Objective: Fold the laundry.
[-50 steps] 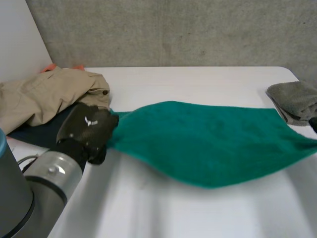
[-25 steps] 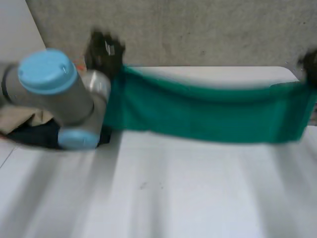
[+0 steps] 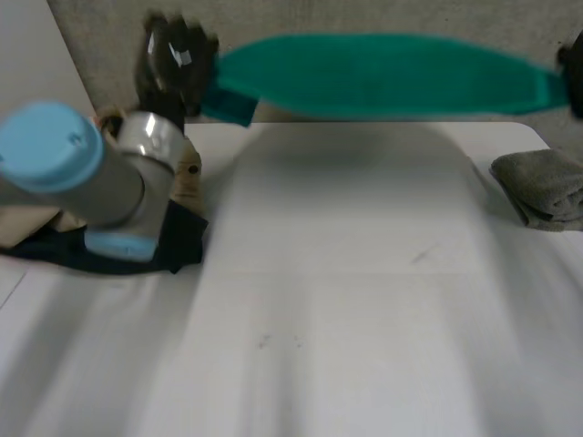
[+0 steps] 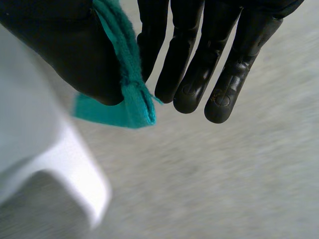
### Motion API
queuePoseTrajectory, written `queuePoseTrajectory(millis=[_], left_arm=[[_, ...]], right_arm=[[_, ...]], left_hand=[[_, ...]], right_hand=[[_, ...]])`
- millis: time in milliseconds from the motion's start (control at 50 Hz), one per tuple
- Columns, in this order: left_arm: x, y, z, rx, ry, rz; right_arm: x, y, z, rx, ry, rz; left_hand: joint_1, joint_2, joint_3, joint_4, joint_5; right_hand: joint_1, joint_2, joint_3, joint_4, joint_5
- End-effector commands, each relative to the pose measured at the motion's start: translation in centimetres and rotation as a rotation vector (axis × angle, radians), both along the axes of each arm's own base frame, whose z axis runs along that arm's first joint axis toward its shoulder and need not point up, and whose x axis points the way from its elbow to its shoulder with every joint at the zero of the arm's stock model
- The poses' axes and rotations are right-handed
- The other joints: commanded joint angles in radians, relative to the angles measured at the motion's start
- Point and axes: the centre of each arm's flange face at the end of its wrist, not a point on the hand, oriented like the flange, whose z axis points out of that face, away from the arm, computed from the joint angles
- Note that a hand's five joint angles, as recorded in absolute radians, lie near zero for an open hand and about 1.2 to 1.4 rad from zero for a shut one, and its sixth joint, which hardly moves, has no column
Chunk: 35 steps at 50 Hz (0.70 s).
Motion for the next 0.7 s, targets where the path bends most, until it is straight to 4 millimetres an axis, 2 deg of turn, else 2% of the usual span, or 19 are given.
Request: queuePoseTrajectory(millis=[20, 80, 140, 220, 280, 380, 400, 420, 500, 540, 600, 680, 700], left_arm=[[0.0, 2.7, -11.5, 0.286, -0.155, -0.046], [-0.3, 4.2, -14.3, 0.363, -0.194, -0.065], [-0.3, 5.7, -15.7, 0.413, -0.224, -0.082], [0.9, 8.0, -17.2, 0.487, -0.276, -0.083], [2.2, 10.3, -16.0, 0.518, -0.329, -0.077], [4.7, 15.0, -13.5, 0.618, -0.458, -0.055], [5.7, 16.8, -12.8, 0.681, -0.499, -0.042], [6.2, 17.7, -12.5, 0.713, -0.520, -0.035], [8.0, 21.9, -12.5, 0.918, -0.654, -0.041], [8.0, 22.5, -12.4, 0.943, -0.681, -0.059], [7.1, 21.8, -11.9, 0.891, -0.657, -0.069], [5.2, 18.9, -12.2, 0.800, -0.597, -0.060], [4.4, 17.7, -12.3, 0.764, -0.568, -0.056]], right_arm=[[0.2, 1.2, -9.9, 0.361, 0.018, 0.038], [0.0, 2.3, -12.5, 0.497, 0.027, 0.036], [0.0, 3.3, -13.5, 0.583, 0.028, 0.046], [-0.9, 4.9, -14.4, 0.708, 0.034, 0.034], [-2.9, 6.7, -14.9, 0.824, 0.090, 0.021], [-6.3, 10.5, -11.7, 0.909, 0.224, -0.017], [-7.2, 11.7, -11.1, 0.944, 0.270, -0.027], [-7.6, 12.2, -10.8, 0.961, 0.291, -0.032], [-9.0, 14.1, -10.2, 1.038, 0.355, -0.026], [-9.4, 14.2, -10.4, 1.055, 0.358, -0.018], [-9.3, 14.0, -10.5, 1.036, 0.344, -0.009], [-9.2, 12.4, -11.6, 0.980, 0.286, -0.021], [-8.8, 11.4, -12.2, 0.944, 0.262, -0.018]], left_hand=[[0.291, 0.199, 0.203, 0.193, 0.266], [0.291, 0.199, 0.203, 0.193, 0.266], [0.291, 0.199, 0.203, 0.193, 0.266], [0.291, 0.199, 0.203, 0.193, 0.266], [0.291, 0.199, 0.203, 0.193, 0.266], [0.291, 0.199, 0.203, 0.193, 0.266], [0.291, 0.199, 0.203, 0.193, 0.266], [0.291, 0.199, 0.203, 0.193, 0.266], [0.291, 0.199, 0.203, 0.193, 0.266], [0.291, 0.199, 0.203, 0.193, 0.266], [0.291, 0.199, 0.203, 0.193, 0.266], [0.291, 0.199, 0.203, 0.193, 0.266], [0.291, 0.199, 0.203, 0.193, 0.266]], right_hand=[[0.404, 0.223, 0.211, 0.207, 0.233], [0.404, 0.223, 0.211, 0.207, 0.233], [0.404, 0.223, 0.211, 0.207, 0.233], [0.404, 0.223, 0.211, 0.207, 0.233], [0.404, 0.223, 0.211, 0.207, 0.233], [0.404, 0.223, 0.211, 0.207, 0.233], [0.404, 0.223, 0.211, 0.207, 0.233], [0.404, 0.223, 0.211, 0.207, 0.233], [0.404, 0.223, 0.211, 0.207, 0.233], [0.404, 0.223, 0.211, 0.207, 0.233], [0.404, 0.223, 0.211, 0.207, 0.233], [0.404, 0.223, 0.211, 0.207, 0.233], [0.404, 0.223, 0.211, 0.207, 0.233]])
